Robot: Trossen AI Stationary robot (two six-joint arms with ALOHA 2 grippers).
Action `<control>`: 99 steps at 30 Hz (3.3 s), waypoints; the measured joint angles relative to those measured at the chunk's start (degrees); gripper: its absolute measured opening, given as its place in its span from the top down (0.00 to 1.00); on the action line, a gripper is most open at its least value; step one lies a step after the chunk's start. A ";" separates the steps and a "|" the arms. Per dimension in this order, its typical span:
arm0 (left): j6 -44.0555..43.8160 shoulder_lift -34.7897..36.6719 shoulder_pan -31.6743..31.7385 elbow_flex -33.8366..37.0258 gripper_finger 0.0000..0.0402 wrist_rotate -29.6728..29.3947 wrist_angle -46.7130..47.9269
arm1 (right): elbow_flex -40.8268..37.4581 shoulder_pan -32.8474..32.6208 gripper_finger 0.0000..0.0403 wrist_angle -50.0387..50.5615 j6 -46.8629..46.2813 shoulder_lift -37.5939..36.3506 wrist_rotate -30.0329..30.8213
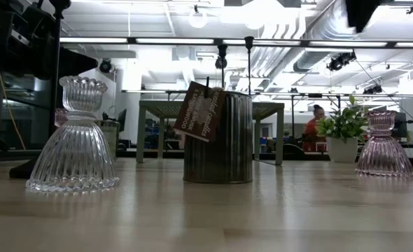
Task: Pick & Place candle stick holders
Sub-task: Put the bottom silver scented candle on the shelf
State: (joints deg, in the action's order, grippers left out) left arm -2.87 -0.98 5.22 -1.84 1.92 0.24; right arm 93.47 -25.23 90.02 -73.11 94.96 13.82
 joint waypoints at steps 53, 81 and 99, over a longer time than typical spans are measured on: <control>-0.43 -0.01 0.01 -0.09 1.00 -1.53 1.88 | -28.48 -15.50 0.68 -23.13 -20.32 -4.79 -12.69; -0.44 -0.02 0.00 -0.05 1.00 -1.56 2.11 | -30.45 -12.05 0.77 -24.74 -21.17 -4.85 -12.68; -0.45 -0.01 0.01 -0.03 1.00 -1.53 2.11 | -30.53 -11.77 0.99 -24.46 -21.13 -4.77 -12.69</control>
State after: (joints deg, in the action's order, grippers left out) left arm -3.32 -0.98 5.22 -1.87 0.38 2.35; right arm 62.94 -37.00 65.56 -94.24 90.19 1.13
